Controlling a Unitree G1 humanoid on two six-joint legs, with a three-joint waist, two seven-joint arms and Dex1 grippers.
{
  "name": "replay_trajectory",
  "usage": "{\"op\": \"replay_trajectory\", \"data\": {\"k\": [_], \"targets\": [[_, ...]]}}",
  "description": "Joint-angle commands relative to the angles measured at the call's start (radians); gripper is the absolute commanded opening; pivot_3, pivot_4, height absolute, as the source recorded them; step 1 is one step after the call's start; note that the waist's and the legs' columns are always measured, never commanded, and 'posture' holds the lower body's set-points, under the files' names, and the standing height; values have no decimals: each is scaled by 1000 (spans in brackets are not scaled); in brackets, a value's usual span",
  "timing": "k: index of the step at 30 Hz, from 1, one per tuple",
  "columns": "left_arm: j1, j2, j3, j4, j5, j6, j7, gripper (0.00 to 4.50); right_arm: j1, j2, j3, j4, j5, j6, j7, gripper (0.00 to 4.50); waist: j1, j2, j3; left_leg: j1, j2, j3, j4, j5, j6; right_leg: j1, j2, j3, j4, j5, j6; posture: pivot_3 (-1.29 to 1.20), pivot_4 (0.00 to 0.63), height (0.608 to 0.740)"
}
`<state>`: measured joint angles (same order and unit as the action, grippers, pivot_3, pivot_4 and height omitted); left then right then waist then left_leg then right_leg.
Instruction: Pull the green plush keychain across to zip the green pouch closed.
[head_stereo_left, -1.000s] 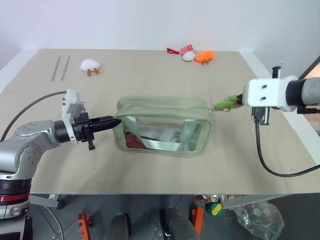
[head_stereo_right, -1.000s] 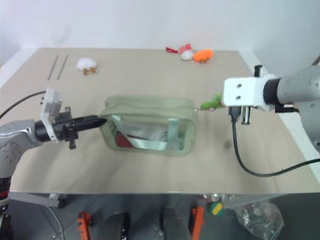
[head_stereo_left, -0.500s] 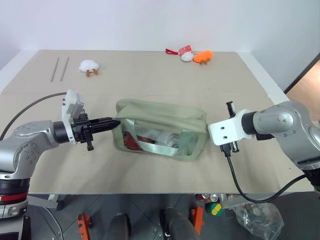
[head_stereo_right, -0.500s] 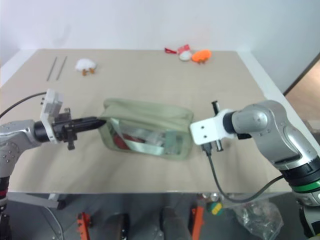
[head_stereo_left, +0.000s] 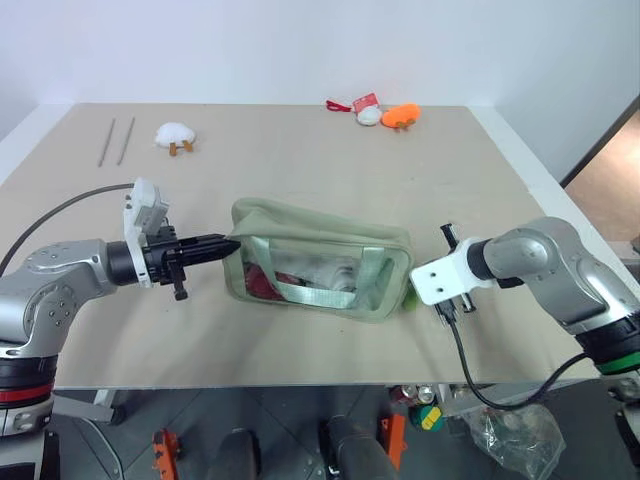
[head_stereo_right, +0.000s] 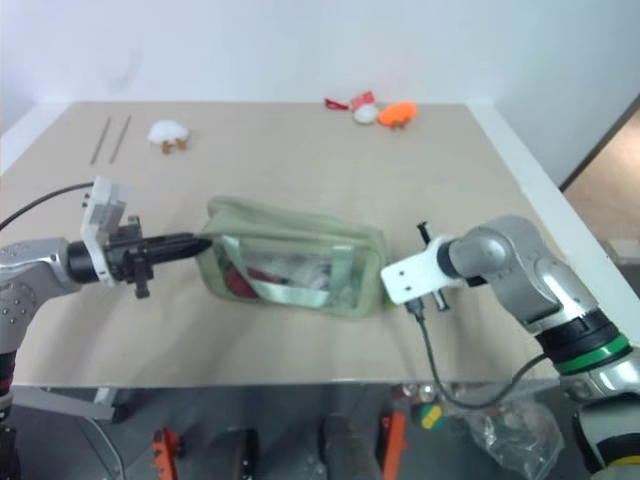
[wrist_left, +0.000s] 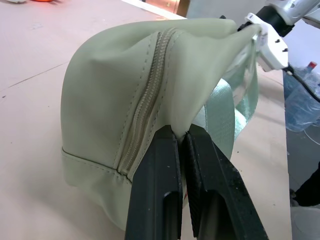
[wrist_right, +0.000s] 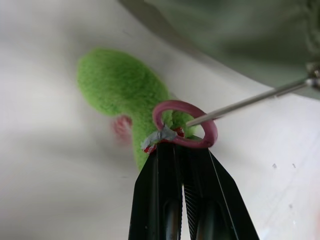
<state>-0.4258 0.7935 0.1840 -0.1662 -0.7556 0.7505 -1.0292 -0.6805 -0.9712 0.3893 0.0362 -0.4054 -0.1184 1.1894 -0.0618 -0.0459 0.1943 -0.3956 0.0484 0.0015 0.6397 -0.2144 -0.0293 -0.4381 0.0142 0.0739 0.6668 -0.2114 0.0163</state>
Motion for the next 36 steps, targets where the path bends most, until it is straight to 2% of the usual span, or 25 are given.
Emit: {"op": "replay_trajectory", "data": {"k": [1,7,14,19,25,31,36], "targets": [[-8,11,31,-15,-11,-2,6,0,1,19,-8,13,-16,22,0,11,-1,0,0,0,0,0,0,0,0,0,0,0,0,0,0,0,150,740],[-16,6,26,-7,-6,-6,10,0,-12,32,-90,-29,123,129,74,11,-5,0,0,0,0,0,0,0,0,0,0,0,0,2,3,0,150,740],[-19,0,20,0,0,-16,12,0,-4,-27,-255,-145,411,336,229,11,-5,0,0,-1,0,-1,-1,0,0,0,0,0,0,2,4,0,150,740],[-24,-7,14,10,6,-24,10,0,58,-71,-256,-215,441,364,239,11,-5,0,0,-1,0,-1,-1,0,0,0,0,-1,0,1,4,0,150,740],[-31,-14,15,22,13,-30,7,0,73,-64,-238,-243,452,405,217,11,-6,0,0,-1,0,-1,0,0,0,-1,0,0,0,1,4,0,150,740],[-26,-15,23,22,13,-33,8,0,72,-33,-215,-237,447,430,188,1916,-6,0,0,-2,-1,-1,0,0,0,-1,0,0,0,1,4,0,150,740],[-29,-20,27,24,10,-36,12,0,79,-17,-136,-137,333,346,129,3706,-7,0,0,-2,-1,-1,0,0,0,-1,-1,0,0,1,4,0,150,740]]}}
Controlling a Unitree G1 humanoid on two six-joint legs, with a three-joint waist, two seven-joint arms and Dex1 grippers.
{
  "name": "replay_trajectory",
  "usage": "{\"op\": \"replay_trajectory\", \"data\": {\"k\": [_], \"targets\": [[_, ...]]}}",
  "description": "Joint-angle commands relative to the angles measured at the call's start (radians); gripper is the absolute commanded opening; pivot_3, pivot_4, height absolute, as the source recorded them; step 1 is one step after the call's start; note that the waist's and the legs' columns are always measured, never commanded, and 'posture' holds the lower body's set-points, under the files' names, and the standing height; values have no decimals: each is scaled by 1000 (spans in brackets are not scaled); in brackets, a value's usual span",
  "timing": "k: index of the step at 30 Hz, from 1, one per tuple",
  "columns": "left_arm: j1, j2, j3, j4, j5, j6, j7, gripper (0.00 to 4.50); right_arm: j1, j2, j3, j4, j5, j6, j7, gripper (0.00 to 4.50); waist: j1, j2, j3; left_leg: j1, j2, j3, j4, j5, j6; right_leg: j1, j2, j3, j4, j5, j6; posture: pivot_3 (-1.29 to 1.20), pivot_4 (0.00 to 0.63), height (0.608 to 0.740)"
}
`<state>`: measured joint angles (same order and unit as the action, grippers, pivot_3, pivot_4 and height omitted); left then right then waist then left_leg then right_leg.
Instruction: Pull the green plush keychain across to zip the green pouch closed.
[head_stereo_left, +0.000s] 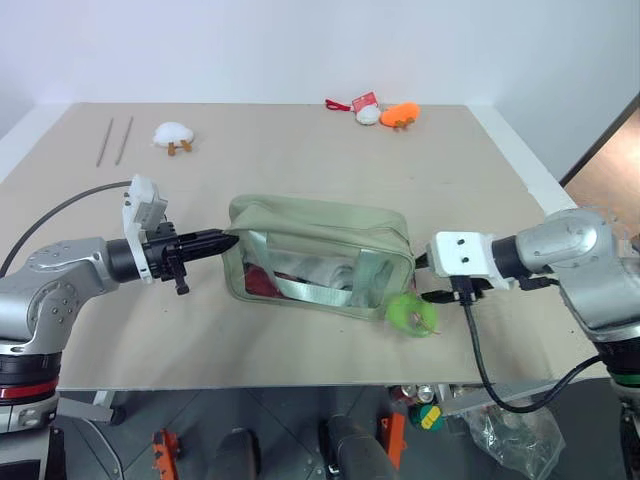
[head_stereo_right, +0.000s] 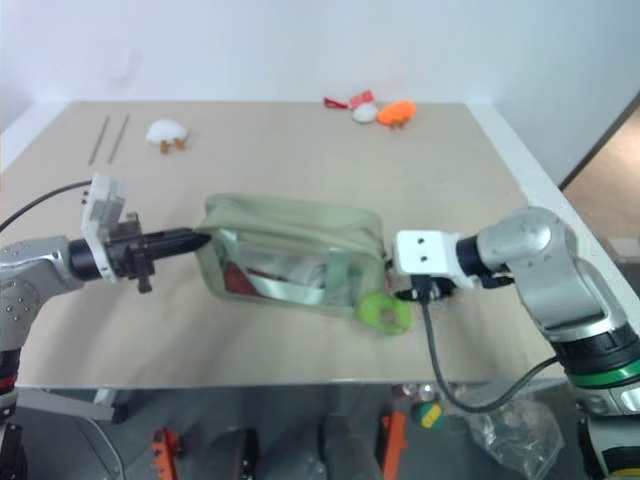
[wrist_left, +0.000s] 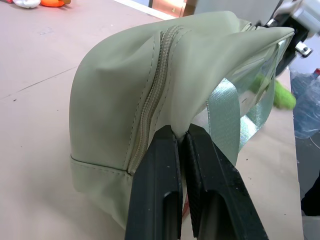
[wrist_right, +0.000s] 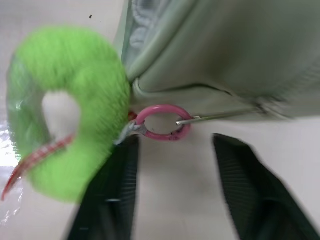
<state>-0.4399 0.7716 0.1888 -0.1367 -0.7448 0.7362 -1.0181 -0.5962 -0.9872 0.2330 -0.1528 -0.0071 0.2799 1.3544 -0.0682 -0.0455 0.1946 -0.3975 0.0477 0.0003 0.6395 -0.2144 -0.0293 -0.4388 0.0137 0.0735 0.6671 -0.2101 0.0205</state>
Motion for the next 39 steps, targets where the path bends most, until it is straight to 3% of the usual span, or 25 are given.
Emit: {"op": "replay_trajectory", "data": {"k": [1,2,3,7,13,14,19,26,32,36,39], "targets": [[-15,2,22,-6,-1,-22,1,0,-4,1,30,73,-80,-66,-47,4010,0,0,0,0,0,0,0,0,0,0,0,0,0,0,0,0,150,740],[-15,2,23,-6,-1,-22,1,0,-4,3,33,89,-88,-74,-54,4410,0,0,0,-1,-1,0,0,0,0,0,-1,0,0,0,0,0,150,740],[-13,3,25,-8,-1,-22,3,0,-6,0,30,103,-93,-77,-59,4464,0,0,0,-1,-1,0,0,0,0,0,-1,0,0,0,0,0,150,740],[8,25,61,-13,-16,-13,4,0,-34,-44,-33,140,-50,-70,-26,4464,-1,0,0,-1,-1,0,0,0,0,-1,0,0,0,0,0,0,150,740],[12,77,215,19,-106,60,29,0,-72,-178,-134,276,-45,-134,-29,4464,-3,1,1,-3,0,0,0,0,0,-3,-1,0,0,0,0,0,150,740],[14,83,229,27,-96,55,42,754,-73,-191,-146,287,-41,-138,-31,4500,-3,1,1,-3,0,0,-1,0,0,-3,-1,0,0,-1,0,0,150,740],[22,90,273,20,-107,66,82,2270,-60,-219,-181,283,-26,-133,-33,4500,-5,1,1,-2,0,0,-1,-1,1,-2,-1,0,0,-1,0,0,150,740],[74,116,357,45,-151,62,63,2270,-50,-222,-198,242,-2,-91,-44,4500,-6,1,1,-2,0,1,-1,-1,1,-3,-1,0,0,-1,0,0,150,740],[263,211,384,173,1,-51,-23,2270,12,-193,-323,107,185,72,-24,4500,-9,2,1,-2,0,1,-3,-1,1,-3,-1,0,0,-3,-2,0,150,740],[296,194,419,228,1,-73,-24,2270,67,-136,-416,2,334,217,-65,4500,-6,1,1,-2,1,0,-2,-1,1,-3,-1,-2,0,-3,-2,0,150,740],[292,167,414,231,-6,-73,-1,2270,100,-114,-432,-35,364,266,-107,4500,-4,1,1,-2,0,0,-1,-1,1,-2,-2,-1,0,-4,-4,0,150,740]]}}
